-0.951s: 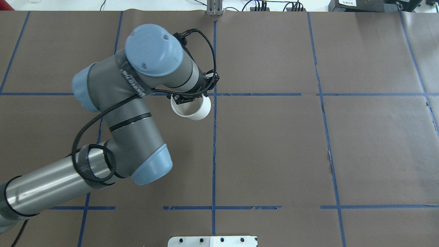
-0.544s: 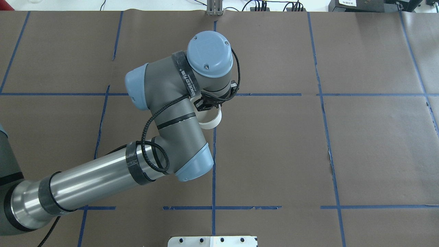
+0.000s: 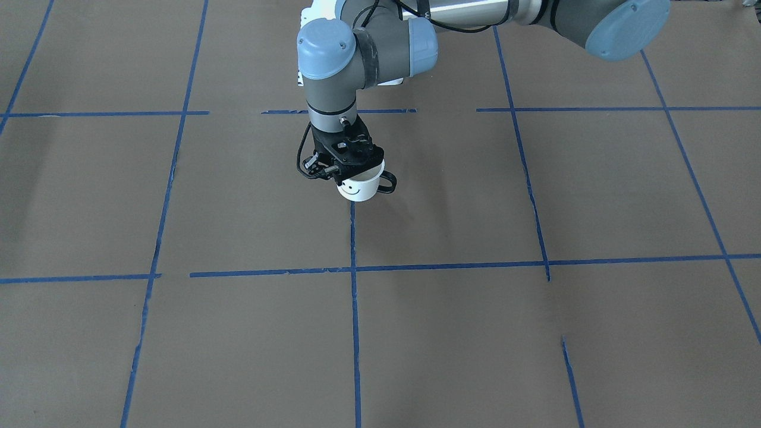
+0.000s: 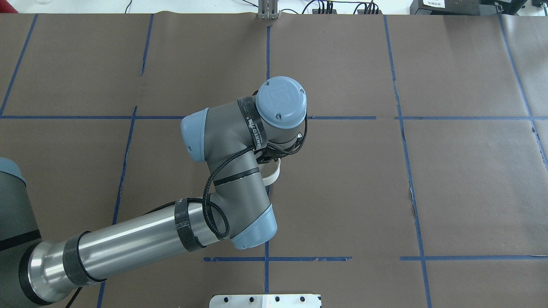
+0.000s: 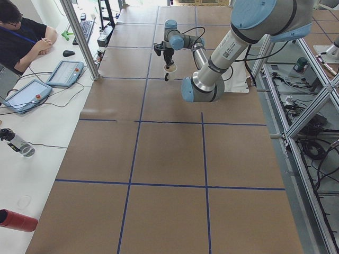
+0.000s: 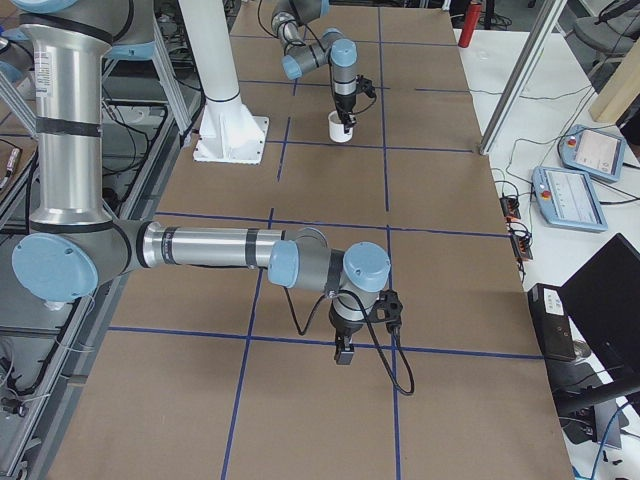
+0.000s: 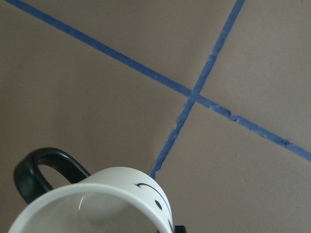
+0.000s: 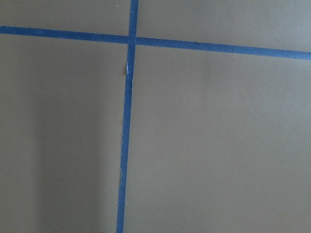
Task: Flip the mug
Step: 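Rotate the mug upright with the left gripper and lower it onto the table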
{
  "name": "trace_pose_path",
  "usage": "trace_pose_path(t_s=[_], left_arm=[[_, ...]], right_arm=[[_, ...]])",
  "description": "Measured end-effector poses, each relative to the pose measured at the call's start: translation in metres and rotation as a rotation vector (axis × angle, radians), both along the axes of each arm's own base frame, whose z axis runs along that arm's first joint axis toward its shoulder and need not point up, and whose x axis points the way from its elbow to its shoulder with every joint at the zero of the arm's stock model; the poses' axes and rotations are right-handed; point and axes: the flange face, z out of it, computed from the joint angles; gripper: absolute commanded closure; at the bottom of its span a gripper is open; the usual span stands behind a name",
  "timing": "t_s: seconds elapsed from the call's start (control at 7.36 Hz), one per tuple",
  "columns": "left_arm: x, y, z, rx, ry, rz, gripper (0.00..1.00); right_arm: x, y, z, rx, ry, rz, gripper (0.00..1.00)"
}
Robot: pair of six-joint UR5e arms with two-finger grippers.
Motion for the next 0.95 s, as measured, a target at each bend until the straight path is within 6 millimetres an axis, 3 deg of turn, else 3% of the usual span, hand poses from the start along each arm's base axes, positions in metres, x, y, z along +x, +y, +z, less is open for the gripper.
trace_pose_path(t_s=[0.41, 0.95], left_arm=[[0.013, 0.016, 0.014, -0.006, -0.014, 0.027, 1.00], [0.020, 0.022, 0.015, -0.005, -0.018, 0.037, 1.00]], right_arm=[[0.000, 0.000, 0.000, -0.001, 0.000, 0.000, 0.00], [0.000, 0.000, 0.000, 0.000, 0.000, 0.000, 0.00]])
